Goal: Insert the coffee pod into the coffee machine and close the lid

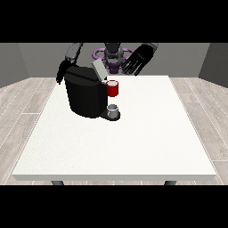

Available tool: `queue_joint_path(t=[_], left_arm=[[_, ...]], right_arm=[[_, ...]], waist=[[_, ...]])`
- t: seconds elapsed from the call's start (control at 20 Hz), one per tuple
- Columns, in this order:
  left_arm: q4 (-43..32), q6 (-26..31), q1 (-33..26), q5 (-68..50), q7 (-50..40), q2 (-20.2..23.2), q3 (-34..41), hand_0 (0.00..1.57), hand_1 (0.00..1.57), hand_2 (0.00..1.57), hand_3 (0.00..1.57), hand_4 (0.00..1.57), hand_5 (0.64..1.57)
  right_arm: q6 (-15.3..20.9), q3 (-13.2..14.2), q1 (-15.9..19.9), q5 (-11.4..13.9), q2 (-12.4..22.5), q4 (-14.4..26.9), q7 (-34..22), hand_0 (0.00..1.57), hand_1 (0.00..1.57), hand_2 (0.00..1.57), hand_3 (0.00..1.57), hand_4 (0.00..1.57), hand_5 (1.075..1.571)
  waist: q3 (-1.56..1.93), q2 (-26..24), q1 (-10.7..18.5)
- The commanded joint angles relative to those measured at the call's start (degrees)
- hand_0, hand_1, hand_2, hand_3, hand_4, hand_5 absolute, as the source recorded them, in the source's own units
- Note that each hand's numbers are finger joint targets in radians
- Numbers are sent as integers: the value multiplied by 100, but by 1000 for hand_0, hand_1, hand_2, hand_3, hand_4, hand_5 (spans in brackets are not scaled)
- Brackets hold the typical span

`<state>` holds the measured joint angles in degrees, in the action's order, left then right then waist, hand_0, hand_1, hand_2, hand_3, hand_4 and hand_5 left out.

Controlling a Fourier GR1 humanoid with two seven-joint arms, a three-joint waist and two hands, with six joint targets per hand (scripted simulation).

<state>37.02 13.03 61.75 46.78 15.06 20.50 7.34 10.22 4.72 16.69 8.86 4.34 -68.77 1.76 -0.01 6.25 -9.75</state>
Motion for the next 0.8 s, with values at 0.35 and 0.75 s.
queue_joint_path(t=[0.35, 0.75], left_arm=[[-249, 364, -2015, -2299, 539, -1506, 1679, 0, 0, 0, 0, 274, 1571], [-50, 405, -3056, -2286, 519, -1906, 1377, 0, 0, 0, 0, 389, 1571]], right_arm=[[-256, 300, -779, -403, 134, -167, 140, 0, 0, 0, 0, 0, 1571], [-798, 5, -464, -507, 263, -627, -169, 0, 0, 0, 0, 62, 1571]], waist=[[-8, -1799, 1158], [1, -2304, 1618]])
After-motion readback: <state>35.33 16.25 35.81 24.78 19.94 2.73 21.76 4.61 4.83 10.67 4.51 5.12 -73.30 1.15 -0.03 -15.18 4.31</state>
